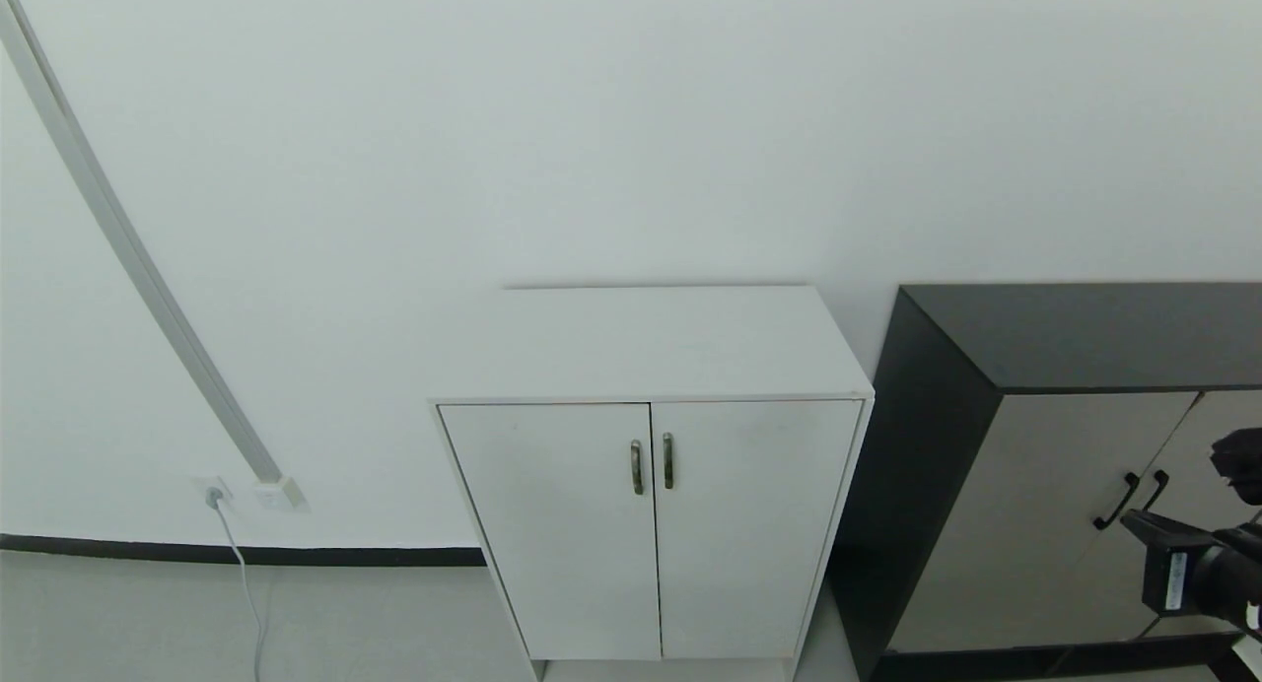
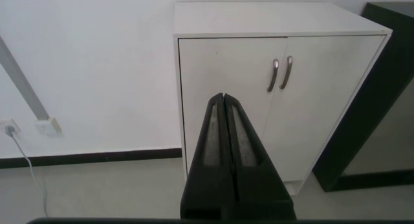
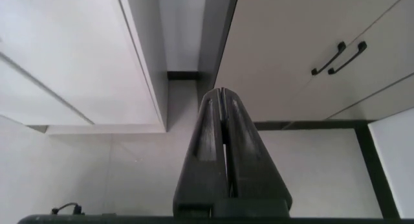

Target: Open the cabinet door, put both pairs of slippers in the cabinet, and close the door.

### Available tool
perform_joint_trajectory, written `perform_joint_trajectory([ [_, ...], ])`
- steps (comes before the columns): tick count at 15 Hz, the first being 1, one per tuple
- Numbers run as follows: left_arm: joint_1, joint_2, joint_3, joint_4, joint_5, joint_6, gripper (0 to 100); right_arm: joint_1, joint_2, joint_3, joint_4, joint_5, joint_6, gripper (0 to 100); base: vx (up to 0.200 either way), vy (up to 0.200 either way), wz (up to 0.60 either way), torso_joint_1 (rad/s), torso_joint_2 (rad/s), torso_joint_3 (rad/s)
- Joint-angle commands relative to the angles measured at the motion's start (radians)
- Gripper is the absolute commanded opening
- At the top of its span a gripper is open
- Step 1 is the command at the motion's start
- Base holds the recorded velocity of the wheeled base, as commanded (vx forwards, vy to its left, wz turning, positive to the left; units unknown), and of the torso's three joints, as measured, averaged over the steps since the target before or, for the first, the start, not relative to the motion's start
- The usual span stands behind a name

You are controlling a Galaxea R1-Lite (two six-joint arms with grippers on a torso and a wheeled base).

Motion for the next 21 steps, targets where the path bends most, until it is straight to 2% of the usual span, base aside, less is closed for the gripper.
perform_joint_trajectory([
  [1,0.000,0.001,0.000,0.000,0.000,0.000,0,0.000,-0.080,0.038,0.016,0.004,0.000,0,0.000,0.000,0.00,0.000,0.00,0.000],
  [6,0.000,0.001,0.000,0.000,0.000,0.000,0,0.000,-0.219,0.061,0.150,0.026,0.000,0,0.000,0.000,0.00,0.000,0.00,0.000],
  [11,0.000,0.001,0.000,0.000,0.000,0.000,0,0.002,-0.414,0.064,0.389,0.067,0.001,0,0.000,0.000,0.00,0.000,0.00,0.000],
  [21,0.000,0.001,0.000,0.000,0.001,0.000,0,0.005,-0.725,0.130,0.675,0.133,0.006,0,0.000,0.000,0.00,0.000,0.00,0.000],
])
